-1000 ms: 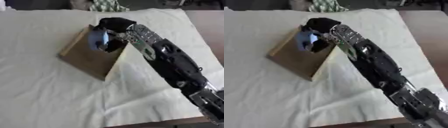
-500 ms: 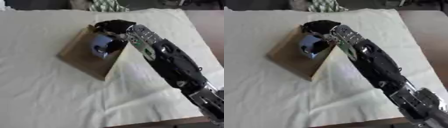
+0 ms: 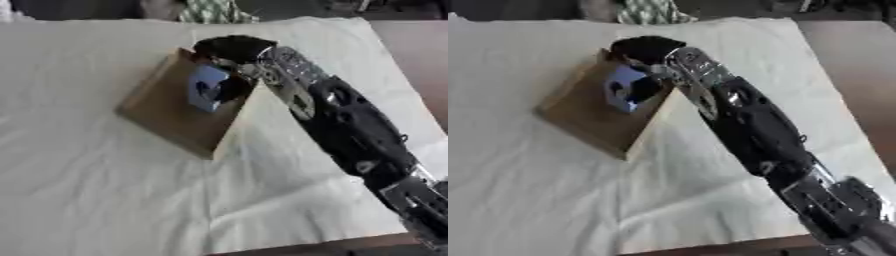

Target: Pick up objects on the table and place them in the box.

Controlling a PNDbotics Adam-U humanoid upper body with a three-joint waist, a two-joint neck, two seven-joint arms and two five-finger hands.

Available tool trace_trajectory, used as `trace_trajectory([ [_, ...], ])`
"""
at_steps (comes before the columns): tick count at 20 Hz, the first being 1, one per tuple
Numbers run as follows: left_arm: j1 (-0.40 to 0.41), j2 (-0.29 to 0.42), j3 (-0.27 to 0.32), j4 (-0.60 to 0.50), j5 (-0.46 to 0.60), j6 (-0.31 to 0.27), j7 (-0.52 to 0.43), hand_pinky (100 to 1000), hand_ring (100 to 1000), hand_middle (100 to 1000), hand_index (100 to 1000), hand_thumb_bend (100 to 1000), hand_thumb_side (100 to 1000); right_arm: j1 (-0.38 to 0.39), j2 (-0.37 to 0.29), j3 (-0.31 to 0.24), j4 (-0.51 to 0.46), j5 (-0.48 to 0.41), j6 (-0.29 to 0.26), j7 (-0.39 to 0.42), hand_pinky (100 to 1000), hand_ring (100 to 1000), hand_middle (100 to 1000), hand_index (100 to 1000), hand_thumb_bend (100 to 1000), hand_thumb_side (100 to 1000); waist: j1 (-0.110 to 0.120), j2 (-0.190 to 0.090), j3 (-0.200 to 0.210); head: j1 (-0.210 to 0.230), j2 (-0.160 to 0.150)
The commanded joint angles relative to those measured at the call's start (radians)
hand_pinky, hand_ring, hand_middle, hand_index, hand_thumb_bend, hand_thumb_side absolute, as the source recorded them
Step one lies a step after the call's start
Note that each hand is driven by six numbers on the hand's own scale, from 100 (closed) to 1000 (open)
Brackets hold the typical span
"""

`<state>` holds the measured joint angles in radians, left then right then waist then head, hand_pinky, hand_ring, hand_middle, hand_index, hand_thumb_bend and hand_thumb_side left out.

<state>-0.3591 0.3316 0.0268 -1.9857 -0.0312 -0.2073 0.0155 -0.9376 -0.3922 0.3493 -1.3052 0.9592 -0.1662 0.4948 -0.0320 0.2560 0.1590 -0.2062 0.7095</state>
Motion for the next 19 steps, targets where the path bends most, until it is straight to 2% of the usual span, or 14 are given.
trace_trajectory([
  [1, -0.004, 0.010, 0.003, -0.014, 0.002, 0.001, 0.000, 601, 695, 550, 682, 341, 670, -0.016, -0.059, -0.028, -0.101, -0.073, 0.012, 0.036, 914, 960, 961, 938, 100, 772, 0.003, -0.024, -0.002, 0.011, -0.002],
  [5, -0.004, 0.011, 0.004, -0.014, 0.001, 0.002, 0.000, 602, 696, 551, 683, 341, 669, -0.005, -0.092, -0.049, -0.180, -0.161, 0.040, 0.073, 911, 956, 965, 942, 100, 889, 0.004, -0.028, -0.007, 0.020, -0.003],
  [11, -0.004, 0.014, 0.005, -0.014, 0.000, 0.001, 0.001, 603, 697, 552, 683, 341, 668, 0.002, -0.122, -0.091, -0.261, -0.209, 0.075, 0.079, 905, 939, 956, 931, 100, 839, 0.010, -0.030, -0.011, 0.026, -0.003],
  [16, -0.003, 0.016, 0.005, -0.014, -0.002, 0.003, 0.000, 603, 698, 553, 683, 342, 667, 0.027, -0.171, -0.127, -0.368, -0.265, 0.088, 0.067, 913, 944, 978, 946, 100, 920, 0.010, -0.032, -0.018, 0.033, -0.001],
  [19, -0.004, 0.021, 0.008, -0.014, -0.003, 0.000, 0.004, 604, 698, 553, 683, 343, 664, 0.064, -0.219, -0.146, -0.443, -0.322, 0.089, 0.058, 914, 944, 980, 945, 100, 900, 0.012, -0.033, -0.022, 0.042, 0.000],
])
